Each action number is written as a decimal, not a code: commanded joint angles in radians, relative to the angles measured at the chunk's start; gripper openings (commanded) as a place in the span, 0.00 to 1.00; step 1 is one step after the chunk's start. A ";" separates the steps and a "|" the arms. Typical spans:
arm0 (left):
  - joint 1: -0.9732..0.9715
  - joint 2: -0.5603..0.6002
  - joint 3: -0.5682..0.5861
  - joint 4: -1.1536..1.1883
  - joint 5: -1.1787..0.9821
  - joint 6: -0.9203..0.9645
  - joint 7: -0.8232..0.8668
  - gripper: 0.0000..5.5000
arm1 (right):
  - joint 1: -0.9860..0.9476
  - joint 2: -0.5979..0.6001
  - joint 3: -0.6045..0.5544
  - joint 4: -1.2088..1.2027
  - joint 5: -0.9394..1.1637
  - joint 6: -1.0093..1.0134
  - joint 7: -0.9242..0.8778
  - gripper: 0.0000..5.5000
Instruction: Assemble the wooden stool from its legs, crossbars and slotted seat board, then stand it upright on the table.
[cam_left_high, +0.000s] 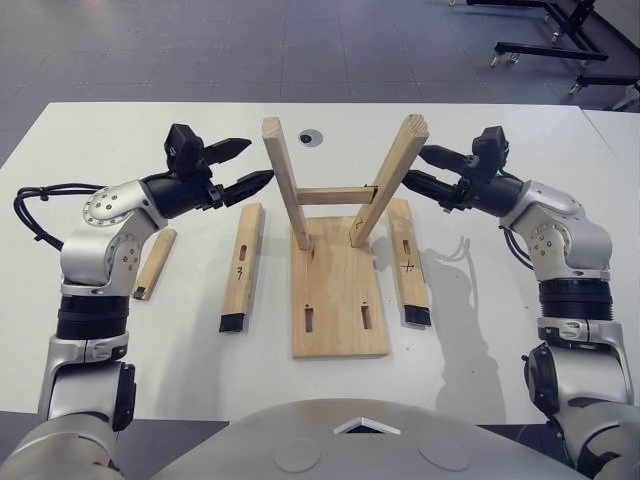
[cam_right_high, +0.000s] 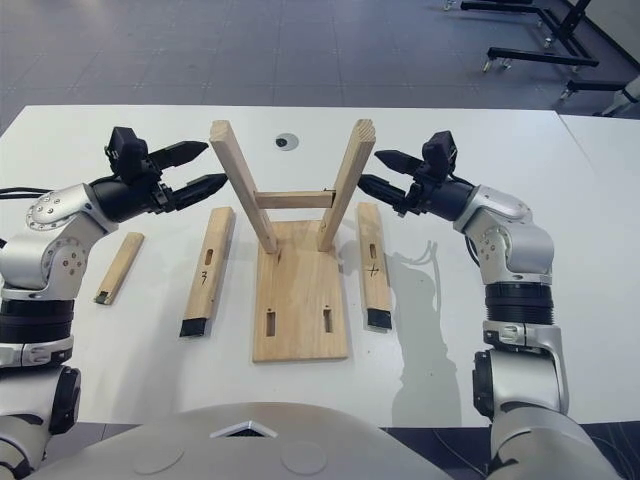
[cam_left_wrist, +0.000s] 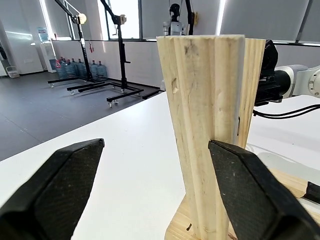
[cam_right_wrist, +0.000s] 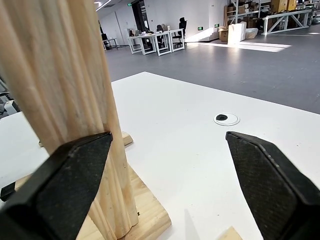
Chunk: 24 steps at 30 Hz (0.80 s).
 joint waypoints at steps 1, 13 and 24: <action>-0.026 0.037 0.124 0.014 0.019 -0.036 0.091 0.70 | -0.063 0.000 -0.066 0.019 0.013 -0.037 -0.040 0.76; -0.280 -0.128 0.142 -0.012 -0.081 0.011 0.277 0.70 | -0.293 0.111 -0.126 -0.205 0.156 -0.001 -0.242 0.76; -0.303 -0.290 -0.040 0.122 -0.052 0.066 0.275 0.70 | -0.216 0.129 0.030 -0.223 0.096 0.017 -0.211 0.76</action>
